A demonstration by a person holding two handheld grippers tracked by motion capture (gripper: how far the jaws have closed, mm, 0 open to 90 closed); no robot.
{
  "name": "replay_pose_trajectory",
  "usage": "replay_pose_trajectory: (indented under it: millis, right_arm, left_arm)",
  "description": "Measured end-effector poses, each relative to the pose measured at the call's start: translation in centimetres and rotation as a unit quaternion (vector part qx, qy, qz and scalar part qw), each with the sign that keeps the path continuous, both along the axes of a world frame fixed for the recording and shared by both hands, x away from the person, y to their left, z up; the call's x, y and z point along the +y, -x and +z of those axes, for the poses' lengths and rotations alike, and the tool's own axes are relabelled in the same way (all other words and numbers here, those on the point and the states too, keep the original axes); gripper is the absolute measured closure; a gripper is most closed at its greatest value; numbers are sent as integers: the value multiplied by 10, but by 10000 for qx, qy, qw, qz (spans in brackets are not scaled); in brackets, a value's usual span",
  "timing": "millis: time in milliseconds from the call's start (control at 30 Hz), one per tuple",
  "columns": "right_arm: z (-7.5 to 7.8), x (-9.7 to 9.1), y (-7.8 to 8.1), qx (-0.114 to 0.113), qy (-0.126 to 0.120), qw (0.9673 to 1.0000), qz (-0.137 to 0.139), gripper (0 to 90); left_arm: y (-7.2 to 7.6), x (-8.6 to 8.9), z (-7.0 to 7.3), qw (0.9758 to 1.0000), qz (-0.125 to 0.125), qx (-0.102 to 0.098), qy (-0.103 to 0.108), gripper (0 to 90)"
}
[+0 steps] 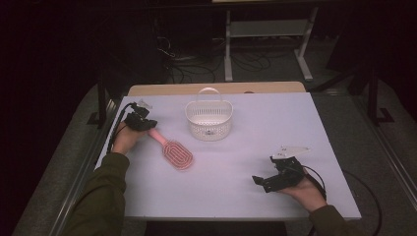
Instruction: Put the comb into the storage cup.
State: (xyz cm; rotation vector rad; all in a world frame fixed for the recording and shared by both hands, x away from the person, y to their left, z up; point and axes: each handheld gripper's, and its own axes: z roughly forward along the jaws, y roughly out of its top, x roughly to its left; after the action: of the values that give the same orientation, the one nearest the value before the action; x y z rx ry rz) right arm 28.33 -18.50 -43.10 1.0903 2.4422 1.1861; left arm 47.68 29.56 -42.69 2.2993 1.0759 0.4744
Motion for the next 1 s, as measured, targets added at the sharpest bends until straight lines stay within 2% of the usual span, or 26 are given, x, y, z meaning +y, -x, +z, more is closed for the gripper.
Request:
replay_pose_trajectory:
  millis: [533, 1000]
  right_arm:
    - [1, 0, 1, -6, -22, 10000, -11, 9]
    - [1, 1, 2, -18, -15, 10000, 0, 9]
  left_arm:
    - [5, 5, -2, 9992, -35, 301, -268, 900]
    - [18, 7, -4, 9985, -87, 456, -301, 900]
